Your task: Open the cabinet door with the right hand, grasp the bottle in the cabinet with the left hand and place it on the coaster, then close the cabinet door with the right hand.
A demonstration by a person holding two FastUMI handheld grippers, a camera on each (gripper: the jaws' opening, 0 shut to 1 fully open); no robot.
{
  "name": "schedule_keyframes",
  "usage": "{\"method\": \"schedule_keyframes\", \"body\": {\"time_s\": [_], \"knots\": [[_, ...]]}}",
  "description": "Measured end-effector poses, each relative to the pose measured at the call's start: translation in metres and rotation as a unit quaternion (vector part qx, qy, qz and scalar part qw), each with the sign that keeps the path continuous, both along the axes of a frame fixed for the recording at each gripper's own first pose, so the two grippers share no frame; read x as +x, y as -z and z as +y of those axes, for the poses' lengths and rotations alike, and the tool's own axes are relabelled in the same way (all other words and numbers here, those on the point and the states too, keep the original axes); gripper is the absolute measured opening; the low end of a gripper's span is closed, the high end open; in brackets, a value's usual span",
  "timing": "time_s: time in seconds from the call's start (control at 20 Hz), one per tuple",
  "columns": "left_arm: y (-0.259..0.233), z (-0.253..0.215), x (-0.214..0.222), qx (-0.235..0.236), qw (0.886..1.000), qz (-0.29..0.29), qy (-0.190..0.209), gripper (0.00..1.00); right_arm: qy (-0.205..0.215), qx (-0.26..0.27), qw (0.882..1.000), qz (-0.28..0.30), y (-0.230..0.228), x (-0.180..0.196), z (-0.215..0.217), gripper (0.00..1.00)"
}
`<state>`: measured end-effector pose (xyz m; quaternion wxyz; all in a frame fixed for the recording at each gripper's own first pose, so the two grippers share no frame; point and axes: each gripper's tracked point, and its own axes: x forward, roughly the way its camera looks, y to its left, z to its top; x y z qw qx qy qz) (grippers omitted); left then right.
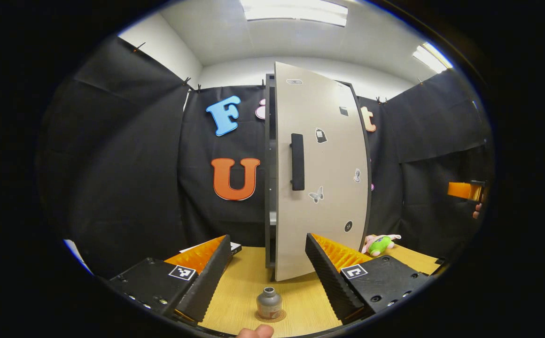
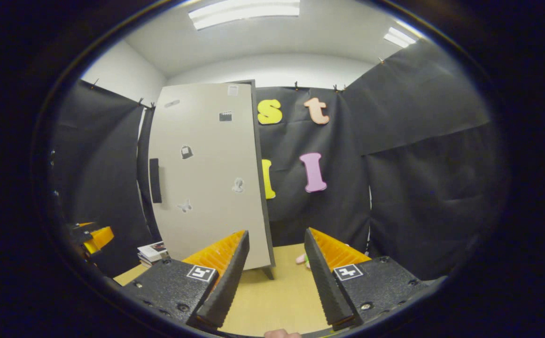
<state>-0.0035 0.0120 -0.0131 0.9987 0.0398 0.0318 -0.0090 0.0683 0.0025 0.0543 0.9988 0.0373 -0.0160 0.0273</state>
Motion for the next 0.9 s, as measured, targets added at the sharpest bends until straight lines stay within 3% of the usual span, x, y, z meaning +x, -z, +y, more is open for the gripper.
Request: {"method": "schedule_keyframes", "body": {"time_s": [0.25,0.9], "knots": [[0.001,-0.010,-0.009,-0.011,1.000,-0.006,0.009,0.96,0.012,-0.024,1.000,0.013,0.018,-0.015,-0.009,0.77],[-0.001,-0.008,-0.016,-0.010,1.000,-0.005,0.001,0.96,-0.002,-0.028,1.000,0.004,0.018,-0.017,0.002,0.75]]}}
